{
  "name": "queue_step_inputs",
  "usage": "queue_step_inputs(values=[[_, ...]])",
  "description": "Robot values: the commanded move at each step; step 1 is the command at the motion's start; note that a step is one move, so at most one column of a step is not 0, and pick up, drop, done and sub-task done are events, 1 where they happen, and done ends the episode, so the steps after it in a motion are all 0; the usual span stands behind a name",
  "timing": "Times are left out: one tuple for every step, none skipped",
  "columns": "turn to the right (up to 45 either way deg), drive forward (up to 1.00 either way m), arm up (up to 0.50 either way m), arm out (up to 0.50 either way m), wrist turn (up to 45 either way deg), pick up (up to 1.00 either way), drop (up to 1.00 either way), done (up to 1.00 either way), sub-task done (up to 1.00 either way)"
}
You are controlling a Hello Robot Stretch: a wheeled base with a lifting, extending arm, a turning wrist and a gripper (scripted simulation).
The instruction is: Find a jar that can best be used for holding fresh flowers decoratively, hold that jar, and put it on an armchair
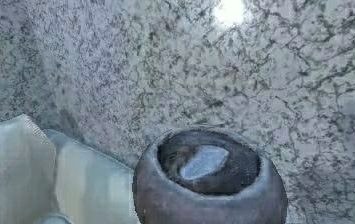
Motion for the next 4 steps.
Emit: queue_step_inputs(values=[[-45.0, 0.00, 0.00, 0.00, 0.0, 0.00, 0.00, 0.00, 0.00], [-15.0, 0.00, 0.00, 0.00, 0.0, 0.00, 0.00, 0.00, 0.00], [45.0, 0.00, 0.00, 0.00, 0.0, 0.00, 0.00, 0.00, 0.00], [45.0, 0.00, 0.00, 0.00, 0.0, 0.00, 0.00, 0.00, 0.00]])
